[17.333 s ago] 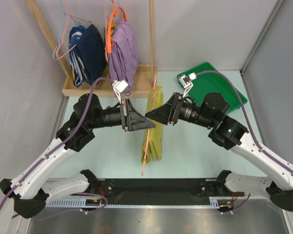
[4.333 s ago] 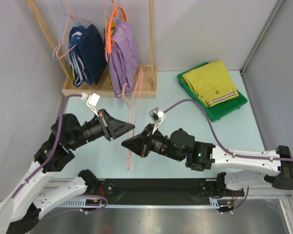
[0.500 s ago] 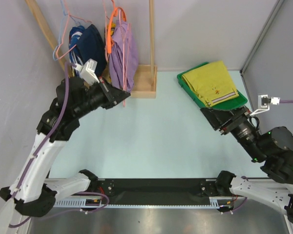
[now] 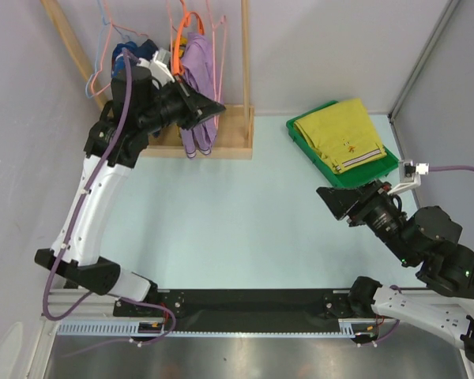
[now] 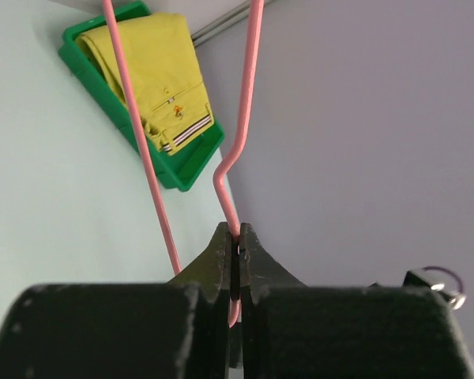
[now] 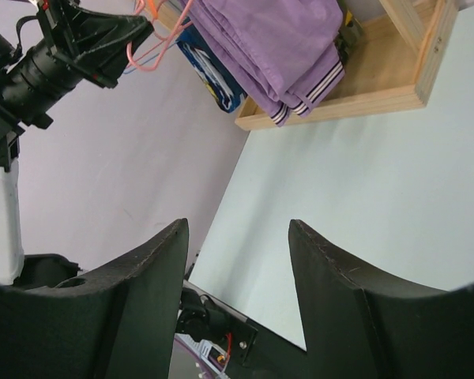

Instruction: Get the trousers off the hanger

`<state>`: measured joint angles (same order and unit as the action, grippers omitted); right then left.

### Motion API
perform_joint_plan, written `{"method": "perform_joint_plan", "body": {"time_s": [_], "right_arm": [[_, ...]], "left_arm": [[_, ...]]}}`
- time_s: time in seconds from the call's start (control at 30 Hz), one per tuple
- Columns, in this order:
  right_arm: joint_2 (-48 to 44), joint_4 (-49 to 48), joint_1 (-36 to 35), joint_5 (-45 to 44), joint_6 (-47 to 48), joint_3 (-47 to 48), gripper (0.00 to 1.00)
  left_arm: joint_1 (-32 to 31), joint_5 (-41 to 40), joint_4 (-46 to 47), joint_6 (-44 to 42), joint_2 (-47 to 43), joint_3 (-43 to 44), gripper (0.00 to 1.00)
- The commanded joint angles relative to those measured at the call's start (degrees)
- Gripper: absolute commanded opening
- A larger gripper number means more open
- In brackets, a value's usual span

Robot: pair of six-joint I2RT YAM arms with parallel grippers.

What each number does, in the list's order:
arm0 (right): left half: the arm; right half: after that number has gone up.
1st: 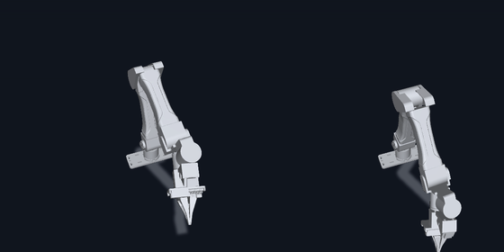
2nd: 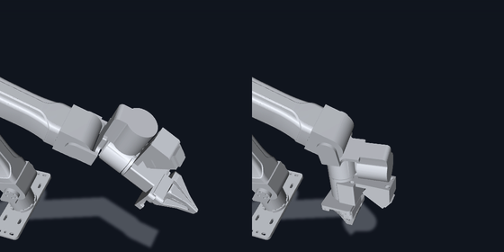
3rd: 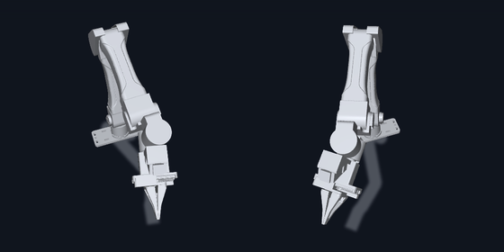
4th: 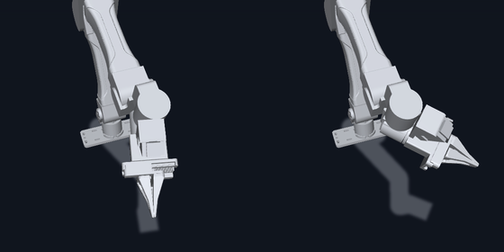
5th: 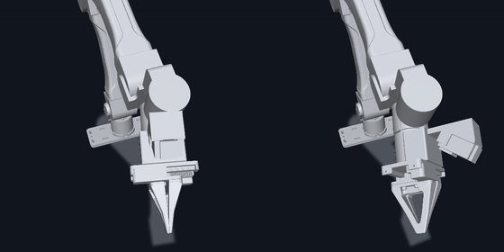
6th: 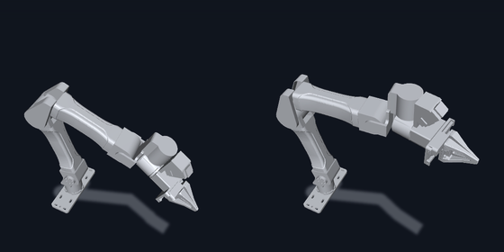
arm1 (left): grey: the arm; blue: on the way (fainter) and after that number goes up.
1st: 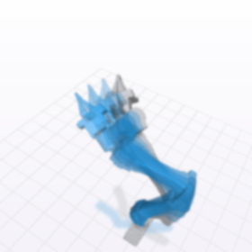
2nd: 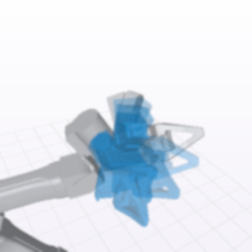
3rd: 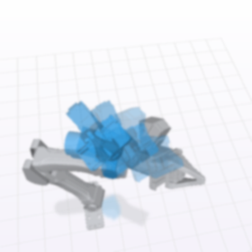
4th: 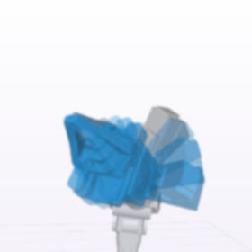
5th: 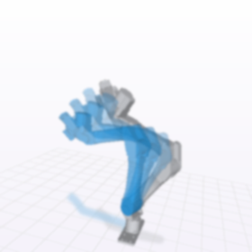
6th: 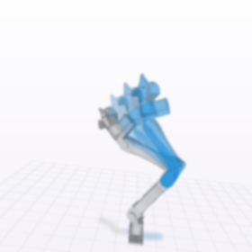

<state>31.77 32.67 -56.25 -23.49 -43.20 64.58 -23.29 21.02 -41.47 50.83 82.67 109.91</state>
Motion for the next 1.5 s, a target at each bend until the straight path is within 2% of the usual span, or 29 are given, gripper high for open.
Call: {"method": "perform_joint_plan", "body": {"time_s": [0.0,0.3,0.43,0.53,0.67,1.47], "right_arm": [[-1.71,-0.5,-0.09,-0.24,0.75,-0.24,0.59],[-4.61,1.52,0.0,-2.26,1.28,-0.15,0.59],[-5.4,2.84,0.0,-3.05,1.36,0.55,0.59],[-6.19,3.37,0.0,-3.76,1.63,0.73,0.59],[-6.89,3.46,0.0,-3.94,1.8,0.81,0.59],[-6.46,3.46,-0.09,-4.02,1.98,1.34,0.59]], "left_arm": [[1.75,2.62,1.4,5.06,3.54,7.07,0.0],[2.02,1.05,-0.09,14.46,12.95,18.23,0.0],[2.02,-2.28,-0.62,17.28,14.53,19.81,0.0],[2.02,-1.95,-1.15,19.04,17.07,22.1,0.0],[2.02,-2.11,-2.03,19.66,20.33,28.15,0.0],[2.63,-2.38,1.22,26.69,28.42,33.97,0.0]]}}
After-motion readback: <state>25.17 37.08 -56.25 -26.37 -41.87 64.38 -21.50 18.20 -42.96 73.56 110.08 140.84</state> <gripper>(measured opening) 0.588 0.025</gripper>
